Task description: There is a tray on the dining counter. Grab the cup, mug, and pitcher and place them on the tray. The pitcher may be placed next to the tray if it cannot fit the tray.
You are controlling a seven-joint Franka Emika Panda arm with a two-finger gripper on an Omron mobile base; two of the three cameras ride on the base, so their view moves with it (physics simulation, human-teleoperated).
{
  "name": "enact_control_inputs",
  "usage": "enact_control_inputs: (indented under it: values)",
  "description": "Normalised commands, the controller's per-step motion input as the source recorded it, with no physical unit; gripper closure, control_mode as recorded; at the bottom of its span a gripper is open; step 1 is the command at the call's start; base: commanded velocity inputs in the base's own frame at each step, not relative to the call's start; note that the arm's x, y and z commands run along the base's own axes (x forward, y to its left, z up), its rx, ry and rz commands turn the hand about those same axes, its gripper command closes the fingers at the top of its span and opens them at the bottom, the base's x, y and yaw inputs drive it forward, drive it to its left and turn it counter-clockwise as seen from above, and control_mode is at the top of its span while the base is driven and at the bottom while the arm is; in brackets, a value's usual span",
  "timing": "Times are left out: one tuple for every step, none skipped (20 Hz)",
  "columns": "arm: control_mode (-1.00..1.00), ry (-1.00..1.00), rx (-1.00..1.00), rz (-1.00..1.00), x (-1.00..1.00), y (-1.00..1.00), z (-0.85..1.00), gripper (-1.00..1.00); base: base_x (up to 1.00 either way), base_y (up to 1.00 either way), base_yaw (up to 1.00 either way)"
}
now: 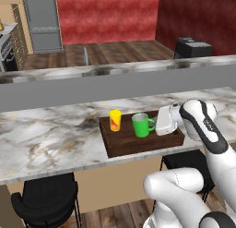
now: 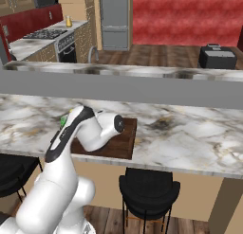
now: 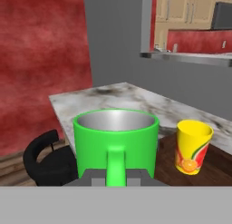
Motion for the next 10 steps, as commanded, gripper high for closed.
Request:
enact_control_inputs:
  values:
    - [-1.0,0.0,0.0,0.04,0.33,0.0,-0.24,1.0,0.0,0.0,0.0]
    - [-1.0,0.0,0.0,0.05,0.32,0.0,-0.24,1.0,0.0,0.0,0.0]
    - [-1.0,0.0,0.0,0.05,0.29,0.0,-0.25,1.0,0.0,0.0,0.0]
    - [-1.0,0.0,0.0,0.05,0.29,0.0,-0.24,1.0,0.0,0.0,0.0]
    - [-1.0,0.0,0.0,0.05,0.3,0.0,-0.23,1.0,0.0,0.0,0.0]
    - [-1.0,0.0,0.0,0.05,0.31,0.0,-0.21,1.0,0.0,0.0,0.0]
    - [-1.0,0.0,0.0,0.05,0.28,0.0,-0.18,1.0,0.0,0.0,0.0]
    - [-1.0,0.0,0.0,0.05,0.24,0.0,-0.17,1.0,0.0,0.0,0.0]
    - [-1.0,0.01,0.0,0.05,0.2,0.0,-0.14,1.0,0.0,0.0,0.0]
    - [-1.0,0.03,0.0,0.05,0.19,0.0,-0.14,1.0,0.0,0.0,0.0]
